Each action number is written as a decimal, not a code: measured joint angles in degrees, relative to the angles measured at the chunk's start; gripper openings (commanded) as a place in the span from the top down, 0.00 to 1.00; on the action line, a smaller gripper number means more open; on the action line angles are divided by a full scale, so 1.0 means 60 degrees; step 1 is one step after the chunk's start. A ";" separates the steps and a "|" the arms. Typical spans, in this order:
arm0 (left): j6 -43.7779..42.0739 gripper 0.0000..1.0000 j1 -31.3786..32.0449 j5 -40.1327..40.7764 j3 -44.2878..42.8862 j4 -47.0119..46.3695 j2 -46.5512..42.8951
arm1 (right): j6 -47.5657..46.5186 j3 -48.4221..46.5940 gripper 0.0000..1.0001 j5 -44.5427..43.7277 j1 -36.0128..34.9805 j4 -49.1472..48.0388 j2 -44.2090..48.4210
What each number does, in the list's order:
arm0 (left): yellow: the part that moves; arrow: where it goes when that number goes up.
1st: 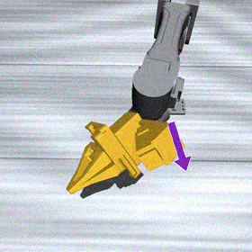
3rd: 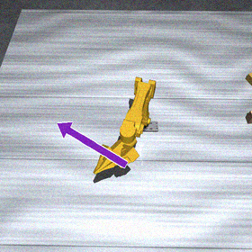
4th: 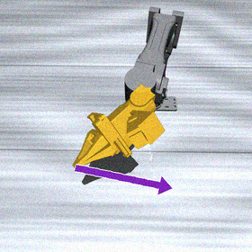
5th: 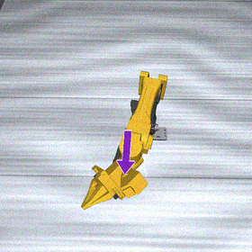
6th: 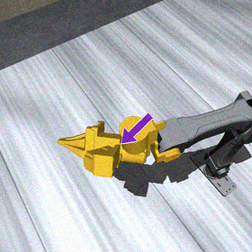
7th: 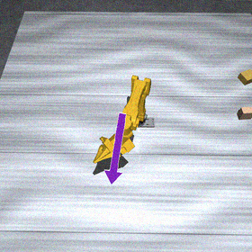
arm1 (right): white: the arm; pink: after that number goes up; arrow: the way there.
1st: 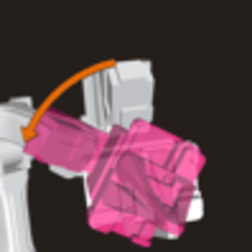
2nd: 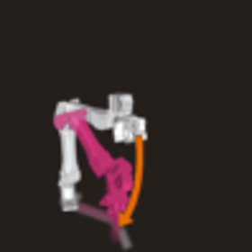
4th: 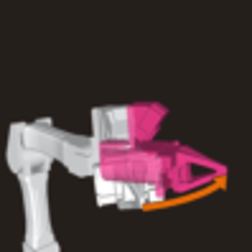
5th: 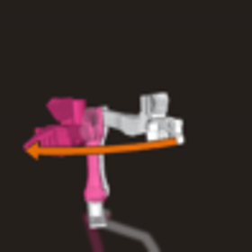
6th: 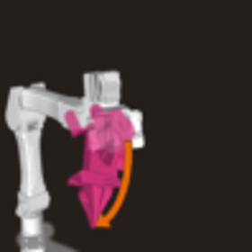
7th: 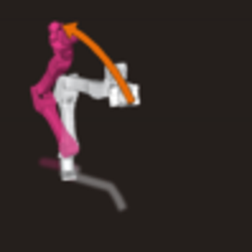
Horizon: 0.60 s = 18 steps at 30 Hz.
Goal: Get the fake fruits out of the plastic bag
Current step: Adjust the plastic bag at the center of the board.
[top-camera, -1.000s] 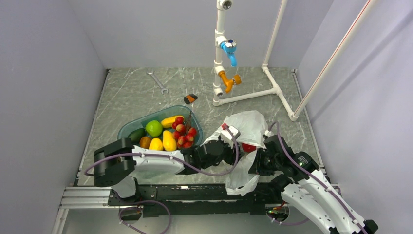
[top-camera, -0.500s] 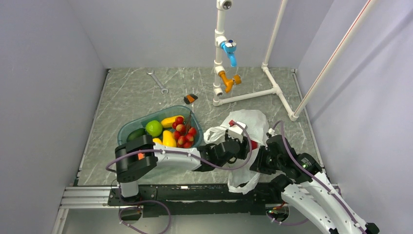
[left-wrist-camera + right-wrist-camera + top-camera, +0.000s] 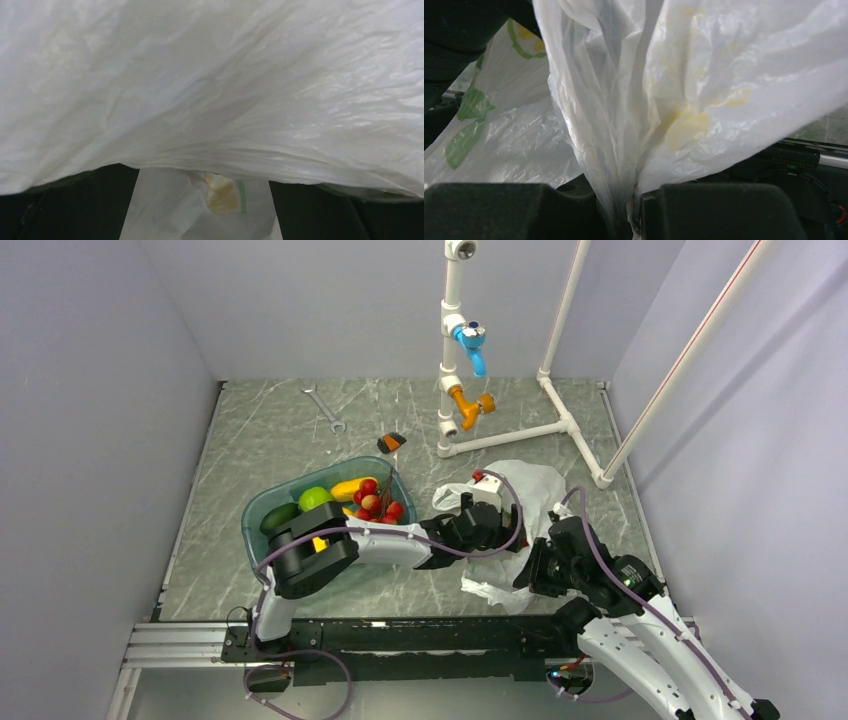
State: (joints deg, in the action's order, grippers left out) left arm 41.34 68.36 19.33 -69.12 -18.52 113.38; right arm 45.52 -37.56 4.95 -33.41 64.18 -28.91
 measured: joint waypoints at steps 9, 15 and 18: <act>-0.0007 0.10 0.0073 0.0095 -0.0459 -0.1016 0.0900 | -0.0007 -0.0029 0.52 0.0007 0.0000 -0.0004 -0.0055; -0.0066 0.09 0.0153 0.0273 0.0419 -0.1311 0.0444 | -0.0142 -0.0845 0.17 -0.0423 0.0000 0.0182 -0.0397; -0.0146 0.07 0.0168 0.0317 0.1053 -0.1049 -0.0189 | -0.0280 -0.1078 0.08 -0.0546 0.0000 0.0248 -0.0397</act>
State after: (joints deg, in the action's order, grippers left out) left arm 40.47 69.36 21.23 -62.81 -24.82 112.25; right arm 43.83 -44.03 1.67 -33.41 65.67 -31.29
